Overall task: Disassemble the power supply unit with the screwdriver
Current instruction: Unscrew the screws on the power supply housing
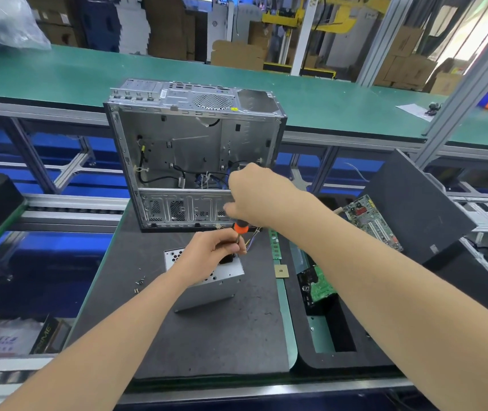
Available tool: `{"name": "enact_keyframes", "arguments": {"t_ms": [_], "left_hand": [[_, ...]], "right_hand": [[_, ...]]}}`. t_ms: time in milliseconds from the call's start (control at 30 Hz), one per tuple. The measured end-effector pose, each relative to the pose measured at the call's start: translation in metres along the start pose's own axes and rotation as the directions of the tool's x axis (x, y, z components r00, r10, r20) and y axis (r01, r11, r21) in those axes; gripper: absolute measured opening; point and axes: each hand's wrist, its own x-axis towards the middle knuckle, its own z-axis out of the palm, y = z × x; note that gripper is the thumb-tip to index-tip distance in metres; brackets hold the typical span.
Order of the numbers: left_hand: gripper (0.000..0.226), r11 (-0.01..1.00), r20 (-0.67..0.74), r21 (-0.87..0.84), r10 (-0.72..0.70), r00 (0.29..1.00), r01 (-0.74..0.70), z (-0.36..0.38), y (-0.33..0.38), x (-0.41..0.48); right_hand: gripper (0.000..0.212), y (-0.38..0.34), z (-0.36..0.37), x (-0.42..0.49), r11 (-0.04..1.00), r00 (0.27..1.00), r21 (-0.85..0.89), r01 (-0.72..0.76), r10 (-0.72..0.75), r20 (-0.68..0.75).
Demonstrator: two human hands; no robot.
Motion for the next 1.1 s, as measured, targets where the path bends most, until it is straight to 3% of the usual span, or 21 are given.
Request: {"name": "enact_keyframes", "arguments": {"t_ms": [200, 367, 533, 633, 733, 833, 933, 1000, 1100], "left_hand": [[0.028, 1.0, 0.008, -0.006, 0.009, 1.0, -0.009, 0.0, -0.001, -0.002], [0.033, 1.0, -0.004, -0.023, -0.005, 1.0, 0.005, 0.0, 0.0, -0.003], [0.031, 1.0, -0.019, -0.008, -0.007, 1.0, 0.007, 0.0, 0.004, -0.005], [0.03, 1.0, -0.051, 0.029, -0.002, 0.999, 0.004, 0.001, 0.006, -0.005], [0.028, 0.999, -0.049, 0.042, -0.006, 0.999, 0.008, 0.002, 0.007, -0.004], [0.031, 0.999, -0.051, 0.041, -0.022, 0.998, 0.024, 0.003, 0.005, -0.003], [0.037, 0.999, -0.043, 0.023, -0.038, 0.998, 0.039, 0.006, 0.004, -0.002], [0.036, 0.999, -0.041, 0.011, -0.038, 0.998, 0.039, 0.006, 0.001, -0.002], [0.031, 0.999, -0.037, 0.007, -0.034, 0.999, 0.035, 0.005, -0.002, -0.003]], "right_hand": [[0.041, 0.006, -0.008, -0.001, 0.966, 0.964, -0.049, 0.252, -0.247, 0.094], [0.016, 0.003, -0.024, 0.0, 0.86, 0.848, -0.082, 0.504, -0.474, 0.238], [0.024, -0.005, -0.025, 0.011, 0.723, 0.759, -0.249, 0.645, -0.566, 0.322], [0.023, 0.001, -0.023, 0.009, 0.782, 0.784, -0.157, 0.604, -0.547, 0.294], [0.014, 0.004, -0.02, 0.0, 0.882, 0.881, -0.093, 0.463, -0.445, 0.159], [0.06, -0.006, -0.01, -0.003, 0.987, 0.996, -0.133, 0.088, -0.09, -0.008], [0.067, -0.012, -0.004, 0.0, 0.984, 0.988, -0.083, -0.156, 0.156, -0.007], [0.058, -0.011, -0.005, 0.002, 0.993, 0.991, -0.023, -0.112, 0.113, 0.065], [0.043, -0.01, -0.01, 0.002, 0.997, 0.992, -0.033, 0.068, -0.064, 0.105]]}}
